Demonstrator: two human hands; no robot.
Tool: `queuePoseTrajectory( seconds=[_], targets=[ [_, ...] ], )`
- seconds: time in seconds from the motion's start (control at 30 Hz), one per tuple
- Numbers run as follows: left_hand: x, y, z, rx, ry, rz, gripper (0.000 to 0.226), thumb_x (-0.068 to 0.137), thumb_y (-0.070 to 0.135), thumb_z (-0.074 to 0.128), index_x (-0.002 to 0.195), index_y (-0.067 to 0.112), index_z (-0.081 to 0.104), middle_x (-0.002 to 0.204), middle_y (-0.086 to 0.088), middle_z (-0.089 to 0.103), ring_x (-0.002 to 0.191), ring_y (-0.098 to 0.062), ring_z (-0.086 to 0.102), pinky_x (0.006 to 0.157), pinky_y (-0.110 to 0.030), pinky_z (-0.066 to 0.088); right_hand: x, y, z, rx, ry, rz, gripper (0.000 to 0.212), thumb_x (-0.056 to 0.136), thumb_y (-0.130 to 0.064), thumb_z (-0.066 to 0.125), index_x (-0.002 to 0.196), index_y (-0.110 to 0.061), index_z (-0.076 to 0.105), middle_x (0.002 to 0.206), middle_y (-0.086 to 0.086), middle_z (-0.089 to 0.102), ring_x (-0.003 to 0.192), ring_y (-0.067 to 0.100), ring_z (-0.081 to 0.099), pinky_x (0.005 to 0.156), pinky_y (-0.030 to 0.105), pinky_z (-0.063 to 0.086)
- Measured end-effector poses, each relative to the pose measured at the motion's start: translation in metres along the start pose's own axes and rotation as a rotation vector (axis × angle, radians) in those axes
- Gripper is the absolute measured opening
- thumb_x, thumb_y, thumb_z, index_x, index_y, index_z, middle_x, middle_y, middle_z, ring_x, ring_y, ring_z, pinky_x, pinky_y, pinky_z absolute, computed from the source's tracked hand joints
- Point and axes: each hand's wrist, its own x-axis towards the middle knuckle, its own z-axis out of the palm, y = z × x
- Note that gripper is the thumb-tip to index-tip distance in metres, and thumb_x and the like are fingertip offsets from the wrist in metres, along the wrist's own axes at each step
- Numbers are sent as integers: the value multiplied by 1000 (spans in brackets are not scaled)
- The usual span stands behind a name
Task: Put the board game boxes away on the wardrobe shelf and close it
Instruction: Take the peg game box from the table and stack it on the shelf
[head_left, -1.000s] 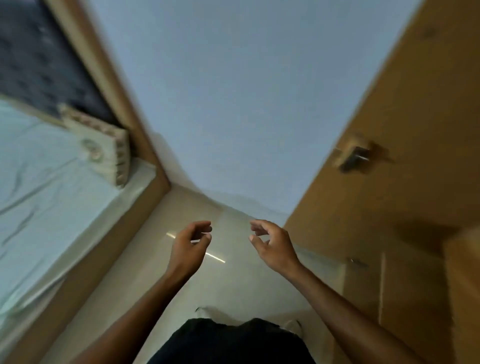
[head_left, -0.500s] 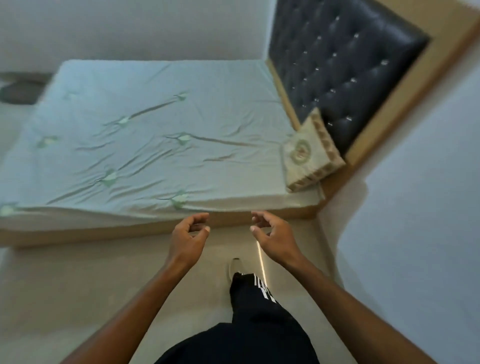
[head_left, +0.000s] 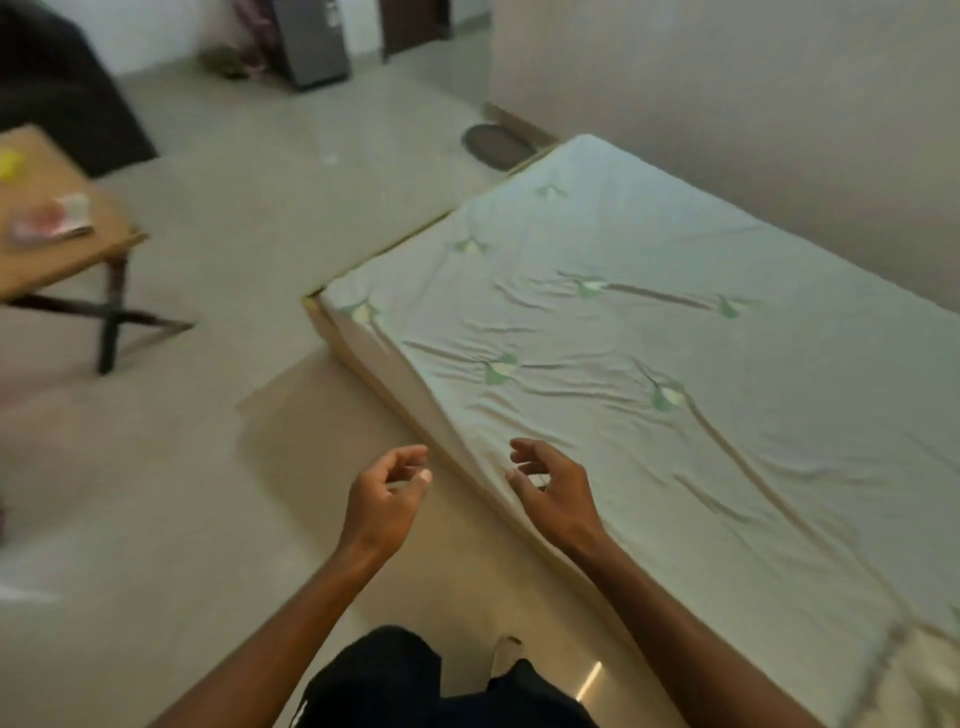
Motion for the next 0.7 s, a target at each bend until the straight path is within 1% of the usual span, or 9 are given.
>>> queuePoseTrajectory(
  seconds=[0.1, 0.2, 0.27, 0.37, 0.43, 0.5, 0.6, 0.63, 0.7],
  targets=[
    [37, -10, -44, -41, 175, -63, 25, 88, 16, 64, 111, 26, 67, 104, 10, 69, 96, -4, 63, 83, -24, 53, 70, -33, 45, -11, -143, -74, 36, 83, -16, 68, 118, -22, 64, 102, -8, 69, 86, 0, 65, 74, 18, 50],
    [80, -21, -95, -66, 312, -109, 24, 88, 16, 64, 110, 26, 67, 104, 10, 68, 96, -5, 63, 77, -19, 51, 133, -72, 100, -31, -259, -150, 35, 84, -18, 67, 118, -21, 64, 101, -8, 68, 87, 1, 65, 75, 22, 53],
    [108, -27, -129, -87, 368, -131, 23, 89, 16, 63, 108, 27, 67, 103, 10, 68, 95, -5, 64, 74, -16, 50, 169, -99, 136, -48, -322, -170, 34, 85, -20, 66, 120, -21, 63, 103, -9, 67, 89, 1, 65, 79, 23, 54],
    [157, -31, -185, -96, 425, -127, 22, 87, 15, 65, 104, 28, 67, 102, 10, 69, 91, -4, 64, 75, -17, 51, 218, -138, 189, -68, -368, -215, 35, 85, -23, 64, 120, -23, 62, 104, -12, 67, 90, 0, 64, 83, 27, 56],
    [194, -34, -240, -112, 486, -142, 21, 86, 12, 66, 101, 26, 68, 100, 7, 70, 86, -2, 64, 71, -13, 50, 254, -175, 239, -83, -404, -230, 36, 85, -25, 64, 120, -26, 62, 104, -14, 67, 90, -1, 64, 84, 29, 56],
    [224, -32, -283, -107, 535, -130, 20, 85, 9, 66, 100, 23, 69, 98, 5, 71, 81, 2, 63, 68, -9, 49, 280, -210, 277, -78, -424, -257, 36, 84, -23, 66, 121, -24, 63, 104, -13, 67, 90, -1, 64, 84, 26, 55],
    [272, -33, -353, -126, 623, -141, 20, 85, 9, 66, 101, 21, 69, 97, 5, 71, 80, 0, 63, 67, -8, 48, 328, -271, 346, -70, -486, -307, 36, 85, -22, 67, 120, -23, 62, 103, -10, 67, 89, -2, 63, 76, 8, 47],
    [283, -34, -369, -131, 642, -152, 20, 85, 9, 66, 101, 21, 69, 97, 5, 71, 82, -2, 63, 67, -7, 48, 339, -287, 363, -64, -511, -314, 36, 85, -22, 67, 120, -24, 62, 103, -11, 67, 88, -2, 63, 75, 8, 47],
    [312, -39, -405, -128, 679, -153, 20, 85, 9, 66, 102, 20, 69, 97, 6, 71, 84, -4, 63, 67, -6, 47, 369, -316, 404, -52, -550, -345, 35, 85, -23, 67, 120, -25, 62, 103, -12, 67, 88, -3, 63, 78, 16, 51]
  ],
)
